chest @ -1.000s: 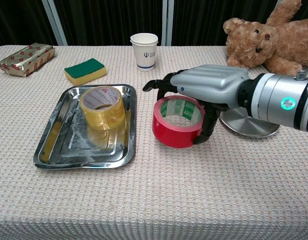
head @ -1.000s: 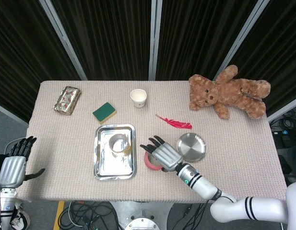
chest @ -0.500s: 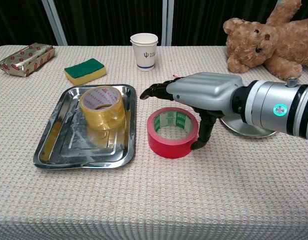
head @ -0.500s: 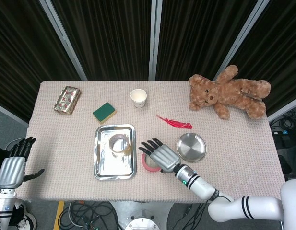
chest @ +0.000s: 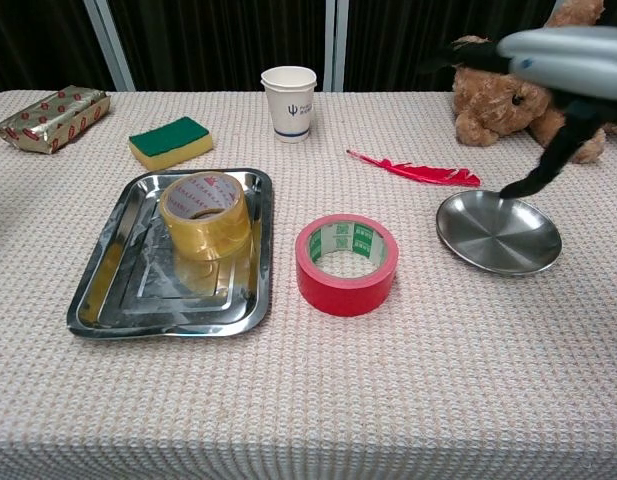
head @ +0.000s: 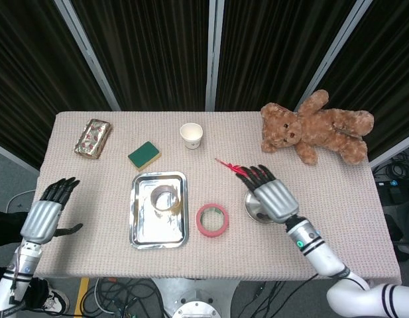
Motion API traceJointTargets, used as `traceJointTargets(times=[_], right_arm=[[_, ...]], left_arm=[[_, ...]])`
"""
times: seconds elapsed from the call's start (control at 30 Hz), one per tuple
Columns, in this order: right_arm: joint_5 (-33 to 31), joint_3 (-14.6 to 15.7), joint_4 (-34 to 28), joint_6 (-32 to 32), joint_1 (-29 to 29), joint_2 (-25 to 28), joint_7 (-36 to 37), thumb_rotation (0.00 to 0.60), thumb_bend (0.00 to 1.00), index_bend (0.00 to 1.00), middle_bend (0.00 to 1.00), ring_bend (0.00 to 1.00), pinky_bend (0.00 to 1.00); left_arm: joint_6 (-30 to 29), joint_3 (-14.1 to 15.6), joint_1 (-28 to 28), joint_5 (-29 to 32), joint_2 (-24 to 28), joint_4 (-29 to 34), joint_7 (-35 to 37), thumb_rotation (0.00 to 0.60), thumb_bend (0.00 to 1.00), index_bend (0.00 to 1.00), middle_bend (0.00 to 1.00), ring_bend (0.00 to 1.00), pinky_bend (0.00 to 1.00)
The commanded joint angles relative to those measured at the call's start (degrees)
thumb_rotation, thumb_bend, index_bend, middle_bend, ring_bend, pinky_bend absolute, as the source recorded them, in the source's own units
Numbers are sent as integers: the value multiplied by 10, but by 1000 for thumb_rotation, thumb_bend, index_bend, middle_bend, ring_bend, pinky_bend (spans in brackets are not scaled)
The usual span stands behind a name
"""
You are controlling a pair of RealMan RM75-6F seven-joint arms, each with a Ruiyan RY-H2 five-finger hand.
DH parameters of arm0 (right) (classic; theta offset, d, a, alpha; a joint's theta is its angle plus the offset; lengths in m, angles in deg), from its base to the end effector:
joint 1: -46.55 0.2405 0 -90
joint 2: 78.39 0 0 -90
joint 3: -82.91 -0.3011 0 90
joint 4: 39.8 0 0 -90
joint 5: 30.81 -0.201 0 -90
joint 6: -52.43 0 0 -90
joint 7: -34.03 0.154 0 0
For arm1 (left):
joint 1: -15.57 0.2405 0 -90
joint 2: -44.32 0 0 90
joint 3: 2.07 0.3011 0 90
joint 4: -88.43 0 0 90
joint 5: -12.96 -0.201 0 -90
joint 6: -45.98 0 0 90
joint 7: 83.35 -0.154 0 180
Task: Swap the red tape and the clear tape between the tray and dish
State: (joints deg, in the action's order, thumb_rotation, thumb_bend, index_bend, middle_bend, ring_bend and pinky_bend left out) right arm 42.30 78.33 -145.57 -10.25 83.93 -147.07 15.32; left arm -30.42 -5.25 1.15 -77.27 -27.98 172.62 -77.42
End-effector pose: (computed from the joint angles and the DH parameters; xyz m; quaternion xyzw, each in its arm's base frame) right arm -0.1795 -0.3287 0.0940 0.7589 -0.3280 0.3872 0.4081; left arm -0.3259 0.2516 0.1225 -0.6546 -0.3928 -0.4246 0.4868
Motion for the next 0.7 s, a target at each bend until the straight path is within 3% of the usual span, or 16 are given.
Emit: traceJointTargets(times=[0.03,0.2,0.4,0.7], right_arm=[[34,20,8,-72,-73,63,86,600,0,0,0,0,0],[43,30,58,-126,-135,81,181,600,0,0,0,0,0],[37,22,114,-148,-173,88,271,600,0,0,0,0,0],[39,9,148,-138,-191,92,315,600,0,0,0,0,0]], left_arm=[[50,-9,-49,-22,0,21,-2,600,90,54,47,0,104],[124,-17,-109,-21,-15,23,-13,600,90,54,47,0,104],[207,-25,-167,5,-42,4,-30,600,90,54,46,0,104],[302,-35,-241,38,-64,-18,-28,600,90,54,42,0,104]])
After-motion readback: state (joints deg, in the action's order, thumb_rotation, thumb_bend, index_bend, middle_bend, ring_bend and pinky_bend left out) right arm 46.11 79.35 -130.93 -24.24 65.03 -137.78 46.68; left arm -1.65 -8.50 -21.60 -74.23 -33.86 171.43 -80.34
